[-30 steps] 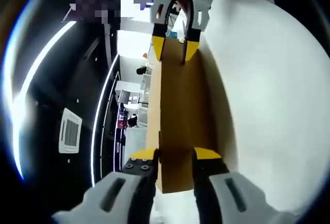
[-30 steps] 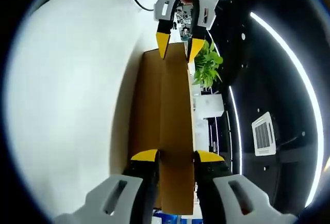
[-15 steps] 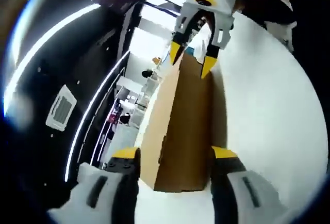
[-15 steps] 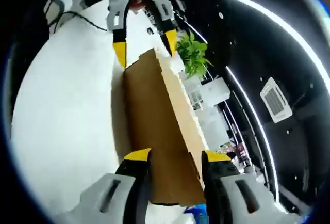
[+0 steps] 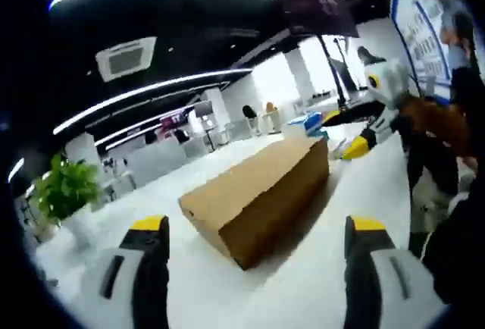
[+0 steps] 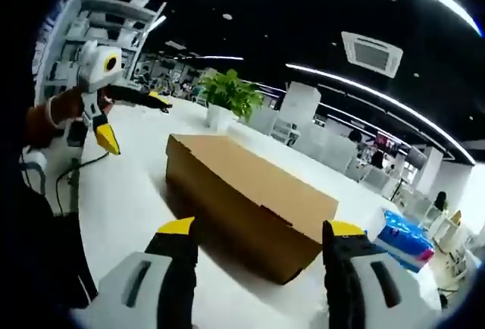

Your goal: Operate the shoe box by opening the lid, removing the specified soft item, and placing it in the target area until the item is outside and the box remains undamaged.

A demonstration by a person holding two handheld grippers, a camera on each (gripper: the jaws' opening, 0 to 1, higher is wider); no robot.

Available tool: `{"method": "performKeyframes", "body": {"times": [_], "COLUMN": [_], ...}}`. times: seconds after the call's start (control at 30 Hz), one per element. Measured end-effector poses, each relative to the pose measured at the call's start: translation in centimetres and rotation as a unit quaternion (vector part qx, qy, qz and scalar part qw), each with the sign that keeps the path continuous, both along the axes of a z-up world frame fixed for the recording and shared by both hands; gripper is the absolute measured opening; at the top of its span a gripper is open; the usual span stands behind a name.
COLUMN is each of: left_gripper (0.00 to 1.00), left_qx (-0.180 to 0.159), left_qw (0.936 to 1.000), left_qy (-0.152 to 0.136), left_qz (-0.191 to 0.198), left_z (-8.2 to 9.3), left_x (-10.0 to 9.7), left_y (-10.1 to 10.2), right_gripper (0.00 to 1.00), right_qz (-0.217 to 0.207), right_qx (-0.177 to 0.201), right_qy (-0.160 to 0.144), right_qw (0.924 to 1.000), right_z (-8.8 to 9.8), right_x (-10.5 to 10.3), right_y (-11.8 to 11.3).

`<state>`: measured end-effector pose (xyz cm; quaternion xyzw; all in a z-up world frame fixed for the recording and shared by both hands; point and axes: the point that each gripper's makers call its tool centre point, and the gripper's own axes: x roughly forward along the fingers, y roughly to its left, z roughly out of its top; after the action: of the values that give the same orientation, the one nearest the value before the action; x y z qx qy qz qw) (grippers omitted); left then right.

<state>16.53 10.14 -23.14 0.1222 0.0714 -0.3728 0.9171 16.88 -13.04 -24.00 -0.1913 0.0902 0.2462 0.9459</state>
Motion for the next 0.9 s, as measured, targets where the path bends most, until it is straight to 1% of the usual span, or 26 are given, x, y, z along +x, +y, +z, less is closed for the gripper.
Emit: {"method": "performKeyframes", "body": {"times": [0.03, 0.07, 0.1, 0.13, 0.17, 0.2, 0.23, 0.3, 0.37, 0.43, 0.47, 0.5, 0.57, 0.6, 0.63, 0.7, 0.8, 0.83, 0.9], "left_gripper": [0.99, 0.99, 0.99, 0.99, 0.99, 0.99, 0.99, 0.99, 0.99, 0.99, 0.99, 0.99, 0.99, 0.99, 0.99, 0.99, 0.99, 0.99, 0.99], "left_qx": [-0.020, -0.047, -0.062, -0.084, -0.097, -0.110, -0.106, -0.103, -0.094, -0.086, -0.086, -0.089, -0.102, -0.116, -0.117, -0.102, -0.090, -0.089, -0.096], "left_qw": [0.9994, 0.9970, 0.9950, 0.9922, 0.9899, 0.9884, 0.9891, 0.9886, 0.9881, 0.9857, 0.9853, 0.9845, 0.9847, 0.9792, 0.9768, 0.9771, 0.9766, 0.9759, 0.9744], "left_qy": [0.026, 0.060, 0.075, 0.089, 0.099, 0.100, 0.097, 0.103, 0.110, 0.132, 0.134, 0.136, 0.123, 0.139, 0.150, 0.153, 0.152, 0.154, 0.155], "left_qz": [0.006, 0.013, 0.018, 0.023, 0.028, 0.030, 0.031, 0.039, 0.052, 0.061, 0.062, 0.066, 0.071, 0.090, 0.098, 0.106, 0.122, 0.126, 0.131], "left_z": [-0.2, -0.6, -0.6, -0.5, -0.4, -0.1, 0.1, 0.3, 0.3, 0.0, 0.0, 0.1, 0.2, -0.3, -0.7, -1.5, -1.8, -1.7, -1.5], "left_x": [-0.3, -0.6, -0.8, -1.1, -1.3, -1.6, -2.2, -3.2, -4.1, -5.3, -5.4, -6.0, -6.1, -6.1, -6.3, -6.9, -8.2, -8.9, -9.5], "left_y": [0.7, 1.4, 1.8, 2.3, 2.8, 3.2, 3.9, 4.7, 5.4, 6.1, 6.2, 6.5, 7.3, 8.1, 8.5, 9.5, 10.3, 10.5, 10.7], "right_gripper": [0.74, 0.75, 0.76, 0.78, 0.81, 0.82, 0.85, 0.90, 0.93, 0.95, 0.95, 0.95, 0.95, 0.95, 0.95, 0.95, 0.95, 0.95, 0.95], "right_qz": [0.000, -0.006, -0.008, -0.009, -0.015, -0.020, -0.024, -0.034, -0.042, -0.052, -0.058, -0.071, -0.080, -0.086, -0.091, -0.095, -0.109, -0.114, -0.125], "right_qx": [0.009, 0.025, 0.028, 0.029, 0.035, 0.042, 0.048, 0.070, 0.091, 0.096, 0.098, 0.104, 0.115, 0.128, 0.136, 0.141, 0.143, 0.143, 0.149], "right_qy": [0.006, 0.015, 0.015, 0.022, 0.029, 0.030, 0.035, 0.050, 0.066, 0.073, 0.075, 0.080, 0.082, 0.086, 0.092, 0.096, 0.097, 0.095, 0.098], "right_qw": [0.9999, 0.9996, 0.9995, 0.9993, 0.9988, 0.9984, 0.9979, 0.9957, 0.9928, 0.9913, 0.9907, 0.9889, 0.9867, 0.9843, 0.9823, 0.9807, 0.9790, 0.9786, 0.9761], "right_z": [0.0, 0.1, 0.2, 0.1, 0.1, 0.1, 0.1, 0.0, -0.2, -0.4, -0.5, -0.6, -0.5, -0.4, -0.5, -0.7, -0.9, -1.0, -1.4], "right_x": [-0.2, -0.8, -1.1, -1.6, -2.0, -2.4, -2.9, -3.8, -4.8, -5.6, -5.9, -6.7, -7.7, -8.2, -8.7, -9.6, -11.0, -11.3, -11.7], "right_y": [0.0, -0.4, -0.7, -0.8, -1.1, -1.4, -1.6, -2.0, -2.4, -3.1, -3.3, -3.9, -4.5, -4.8, -5.0, -5.5, -6.4, -6.7, -7.4]}}
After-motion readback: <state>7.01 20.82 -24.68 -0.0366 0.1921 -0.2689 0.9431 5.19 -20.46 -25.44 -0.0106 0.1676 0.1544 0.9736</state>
